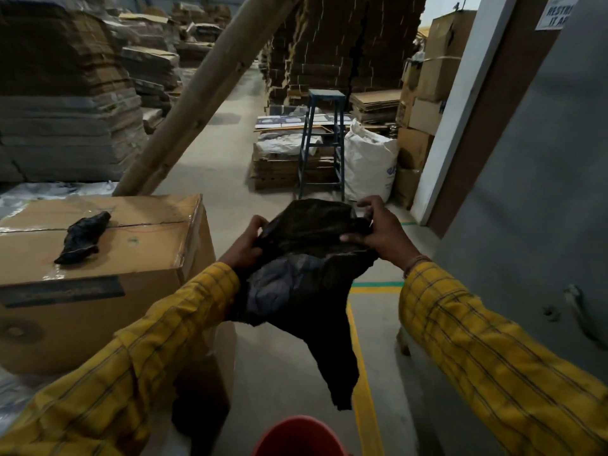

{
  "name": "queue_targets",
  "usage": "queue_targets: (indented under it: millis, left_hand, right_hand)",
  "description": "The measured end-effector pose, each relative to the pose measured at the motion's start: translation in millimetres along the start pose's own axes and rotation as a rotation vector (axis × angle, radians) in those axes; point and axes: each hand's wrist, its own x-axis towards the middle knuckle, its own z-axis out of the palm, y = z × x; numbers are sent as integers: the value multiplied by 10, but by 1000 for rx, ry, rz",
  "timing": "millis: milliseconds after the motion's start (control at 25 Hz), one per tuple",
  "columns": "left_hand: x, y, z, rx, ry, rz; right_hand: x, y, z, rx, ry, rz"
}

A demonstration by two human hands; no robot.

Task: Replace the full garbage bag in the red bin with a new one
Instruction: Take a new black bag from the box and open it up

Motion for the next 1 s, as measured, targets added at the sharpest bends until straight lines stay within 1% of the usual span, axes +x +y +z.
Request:
queue_targets:
  millis: [80,160,240,280,320,360,400,440,480,520,560,600,640,680,720,760,800,840,880,920,960,1000]
  left_hand:
    - [24,-65,-103,-36,64,-24]
    - [36,-148,-149,-110,129,-46]
    - [28,-197,-184,-181,175,-93]
    - [15,-191,-202,-214,193,-115]
    - [-20,-164,-223,-238,191,-138]
    - [-45,-142,-239,-260,184,-164]
    - [-71,-122,-252,-264,158,-189]
    - [-112,-126,-258,-249,137,-212]
    - [-140,-149,-265,-231,105,-223]
    - [-167,-195,-281,-197,93,-247]
    - [-186,-221,-309,-159,66,-294]
    - [-168,-247,-354,-86,57,-344]
    - [-139,-230,-404,-18,81,-386]
    - [-97,-173,-452,24,175,-389]
    - [-75,-14,-487,38,328,-334]
    - [-40,156,-491,36,498,-227]
    - [-44,330,-464,14,641,-105]
    - [-66,406,-376,-2,718,7]
    - [-128,420,-222,9,715,80]
    - [-187,287,-42,67,652,60]
    - [-256,75,133,186,496,-50]
    - [-326,-229,255,342,249,-201]
  right_hand:
    - [-66,190,-47,-190,-69,-114]
    - [-160,285,-39,-307,-79,-139]
    - [-198,388,18,-352,50,6]
    - [-193,436,58,-334,129,179]
    - [-121,550,105,-255,200,376]
    - [-71,599,133,-23,211,633]
    - [-36,637,197,340,142,842]
    - [-15,726,252,673,23,969]
    - [-4,888,320,818,-23,1028]
    - [50,1134,387,736,-55,986]
    - [314,1732,557,707,-64,936]
    - [439,1966,642,692,-106,900]
    - [464,1760,663,635,-90,834]
    - [460,1513,620,565,0,759]
    - [404,1126,562,557,158,701]
    - [287,551,495,585,386,631]
    - [206,172,500,557,599,518]
    - [115,-21,542,421,693,368]
    - [7,-66,633,238,656,230]
    - [-135,-35,750,15,490,149]
    - [-279,175,925,-241,181,191]
    - [-488,388,1058,-474,-163,283]
